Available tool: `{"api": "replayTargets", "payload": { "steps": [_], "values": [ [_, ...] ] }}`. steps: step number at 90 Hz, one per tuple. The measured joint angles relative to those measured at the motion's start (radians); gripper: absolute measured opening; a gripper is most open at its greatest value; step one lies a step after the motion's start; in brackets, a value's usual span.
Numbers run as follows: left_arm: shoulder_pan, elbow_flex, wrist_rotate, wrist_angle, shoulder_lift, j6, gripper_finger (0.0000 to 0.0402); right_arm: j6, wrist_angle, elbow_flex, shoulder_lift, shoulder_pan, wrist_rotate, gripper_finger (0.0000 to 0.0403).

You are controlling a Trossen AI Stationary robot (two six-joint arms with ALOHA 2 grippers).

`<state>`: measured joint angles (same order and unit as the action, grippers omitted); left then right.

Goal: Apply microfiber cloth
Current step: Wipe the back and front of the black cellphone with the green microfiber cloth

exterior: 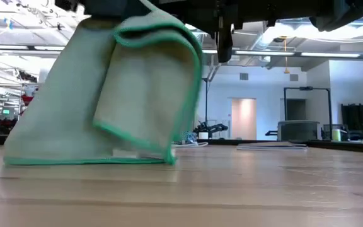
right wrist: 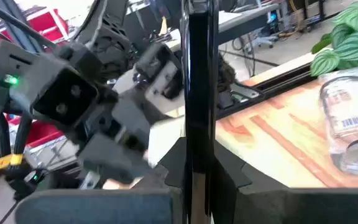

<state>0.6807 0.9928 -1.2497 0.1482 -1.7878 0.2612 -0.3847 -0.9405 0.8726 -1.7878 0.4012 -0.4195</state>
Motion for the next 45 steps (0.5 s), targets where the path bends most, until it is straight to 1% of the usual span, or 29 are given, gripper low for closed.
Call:
{"api": "replayTargets", "payload": {
  "steps": [12,22,35,45],
  "values": [
    [-0.001,-0.001,0.021,0.155,-0.078,-0.084,0.0000,0.005,-0.003,0.000,0.000,0.000,0.007,0.0021],
    [-0.002,-0.002,0.005,0.204,-0.097,-0.137,0.0000,0.004,-0.005,0.000,0.000,0.000,0.006,0.0021],
    [-0.002,-0.003,-0.062,0.197,-0.048,-0.238,0.0000,-0.002,-0.023,0.005,0.004,0.003,-0.005,0.0021],
    [-0.008,-0.003,-0.081,0.201,0.019,-0.322,0.0000,-0.009,-0.028,0.007,0.008,0.008,-0.012,0.0021]
  ]
}}
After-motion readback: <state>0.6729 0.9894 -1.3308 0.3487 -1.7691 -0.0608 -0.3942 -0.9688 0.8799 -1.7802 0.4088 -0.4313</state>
